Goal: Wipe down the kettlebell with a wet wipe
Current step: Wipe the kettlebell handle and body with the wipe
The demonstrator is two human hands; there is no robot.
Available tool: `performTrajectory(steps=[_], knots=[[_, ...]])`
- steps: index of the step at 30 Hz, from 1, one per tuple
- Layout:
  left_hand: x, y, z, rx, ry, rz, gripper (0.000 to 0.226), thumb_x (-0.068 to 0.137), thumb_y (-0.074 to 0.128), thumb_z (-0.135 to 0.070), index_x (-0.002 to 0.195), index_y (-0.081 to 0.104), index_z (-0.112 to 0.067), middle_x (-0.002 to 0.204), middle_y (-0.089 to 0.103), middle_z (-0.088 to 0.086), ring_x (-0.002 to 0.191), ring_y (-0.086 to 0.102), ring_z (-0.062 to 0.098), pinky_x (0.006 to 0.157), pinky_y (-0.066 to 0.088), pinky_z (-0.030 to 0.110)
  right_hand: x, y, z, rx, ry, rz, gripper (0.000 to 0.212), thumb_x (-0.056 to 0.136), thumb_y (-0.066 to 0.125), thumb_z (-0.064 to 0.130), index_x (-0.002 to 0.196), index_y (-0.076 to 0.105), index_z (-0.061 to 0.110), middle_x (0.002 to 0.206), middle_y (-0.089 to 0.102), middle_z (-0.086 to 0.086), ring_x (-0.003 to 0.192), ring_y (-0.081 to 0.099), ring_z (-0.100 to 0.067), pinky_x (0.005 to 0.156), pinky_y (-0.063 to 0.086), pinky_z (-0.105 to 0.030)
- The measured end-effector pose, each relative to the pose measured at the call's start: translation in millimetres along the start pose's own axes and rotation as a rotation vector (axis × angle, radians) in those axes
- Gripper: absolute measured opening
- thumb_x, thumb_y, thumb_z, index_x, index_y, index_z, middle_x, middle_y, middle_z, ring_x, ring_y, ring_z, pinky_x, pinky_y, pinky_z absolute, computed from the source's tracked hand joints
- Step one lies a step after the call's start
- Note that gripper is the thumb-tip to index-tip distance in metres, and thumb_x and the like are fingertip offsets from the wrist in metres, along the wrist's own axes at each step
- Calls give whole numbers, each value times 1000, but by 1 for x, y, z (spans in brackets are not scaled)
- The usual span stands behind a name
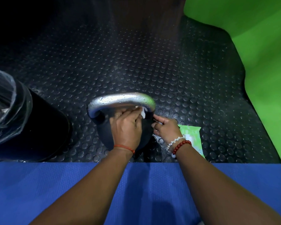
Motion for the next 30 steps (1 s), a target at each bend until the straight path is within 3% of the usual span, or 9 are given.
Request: performTrajectory(steps=[5,9,14,18,21,23,25,28,30], knots=[[13,2,2,37,3,41,19,73,59,-15,80,76,-20,80,74,4,79,65,30,75,50,39,1,1,-1,-21,-6,3,35,87,60,1,114,65,23,108,65,-26,107,54,-49,89,46,-62],[-7,-3,-5,-27,-39,-29,23,74,62,-17,93,76,-19,90,74,-1,86,61,27,75,47,35,4,0,-3,-18,-10,-3,36,87,60,1,117,65,21,106,66,-26,106,54,-49,88,47,-61],[10,-1,-8,-56,-56,-3,17,75,65,-8,87,76,-13,87,74,8,84,65,32,76,50,36,6,0,-5,-31,-23,14,37,87,60,2,118,64,21,106,64,-30,105,55,-50,87,46,-63],[-4,-5,-16,-163,-130,-5,22,78,65,-4,97,74,-9,96,73,9,87,67,27,80,50,30,7,-1,-8,-34,-27,4,35,86,61,3,112,66,25,106,63,-32,95,63,-44,87,44,-65],[6,-6,-17,-173,-219,23,18,83,61,-9,95,75,-11,94,73,11,87,66,29,79,49,31,9,-2,-7,-48,-36,-4,35,86,61,3,112,67,26,89,71,-17,80,61,-32,86,46,-63],[10,-5,-17,-176,-290,32,18,86,58,-11,92,75,-10,92,73,12,87,65,30,79,48,31,10,-2,-8,-59,-34,-9,36,87,61,2,117,65,22,88,71,-8,80,62,-31,86,47,-61],[4,-6,-20,-228,-328,24,20,86,59,-9,99,74,-9,99,73,10,93,66,25,86,42,19,9,-2,-8,-52,-34,-5,37,87,60,2,120,64,19,81,70,-4,76,58,-27,88,47,-60],[-1,-9,-21,-312,-386,7,24,87,60,-7,107,71,-7,106,71,8,99,65,18,82,29,2,9,-3,-6,-60,-40,4,38,87,60,2,122,62,18,71,64,6,79,62,-29,87,50,-55],[3,-7,-18,-346,-441,1,23,88,60,-10,108,71,-7,106,72,7,100,64,16,82,29,1,8,-3,-4,-65,-40,8,38,88,59,2,123,61,17,66,61,7,65,56,-23,70,56,-41]])
Point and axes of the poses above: each hand's wrist, its own x-axis towards the middle knuckle, its own y-axis out of the palm, z = x × y, the point moved 3 cm from there along x, towards the middle knuckle
